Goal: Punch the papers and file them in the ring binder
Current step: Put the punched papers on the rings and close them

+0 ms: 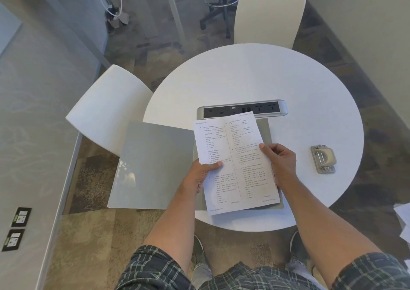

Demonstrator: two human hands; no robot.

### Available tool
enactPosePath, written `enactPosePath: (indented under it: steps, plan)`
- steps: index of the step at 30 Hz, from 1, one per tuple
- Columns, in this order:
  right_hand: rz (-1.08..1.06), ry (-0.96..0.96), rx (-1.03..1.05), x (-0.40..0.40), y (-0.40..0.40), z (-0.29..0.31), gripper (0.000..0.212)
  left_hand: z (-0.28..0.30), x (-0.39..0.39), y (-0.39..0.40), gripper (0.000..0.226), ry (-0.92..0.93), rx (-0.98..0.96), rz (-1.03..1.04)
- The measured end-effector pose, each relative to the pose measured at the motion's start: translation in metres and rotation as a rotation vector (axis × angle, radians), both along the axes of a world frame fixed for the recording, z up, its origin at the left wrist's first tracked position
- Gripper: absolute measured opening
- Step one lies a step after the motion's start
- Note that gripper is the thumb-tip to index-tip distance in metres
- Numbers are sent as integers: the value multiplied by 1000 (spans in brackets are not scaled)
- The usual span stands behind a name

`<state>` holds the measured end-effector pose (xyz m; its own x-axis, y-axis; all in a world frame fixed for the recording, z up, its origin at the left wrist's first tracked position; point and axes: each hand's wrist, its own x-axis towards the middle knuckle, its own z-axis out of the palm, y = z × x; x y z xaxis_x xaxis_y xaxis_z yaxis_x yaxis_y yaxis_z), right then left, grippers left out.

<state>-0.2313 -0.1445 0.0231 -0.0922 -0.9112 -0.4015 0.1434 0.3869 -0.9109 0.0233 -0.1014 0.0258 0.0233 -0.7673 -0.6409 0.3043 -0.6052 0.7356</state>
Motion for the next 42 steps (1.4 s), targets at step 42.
enactPosePath:
  steps: [42]
  plan:
    - [-11, 36, -32, -1, 4, -2, 14, -6, -4, 7, 42, -113, 8, 25]
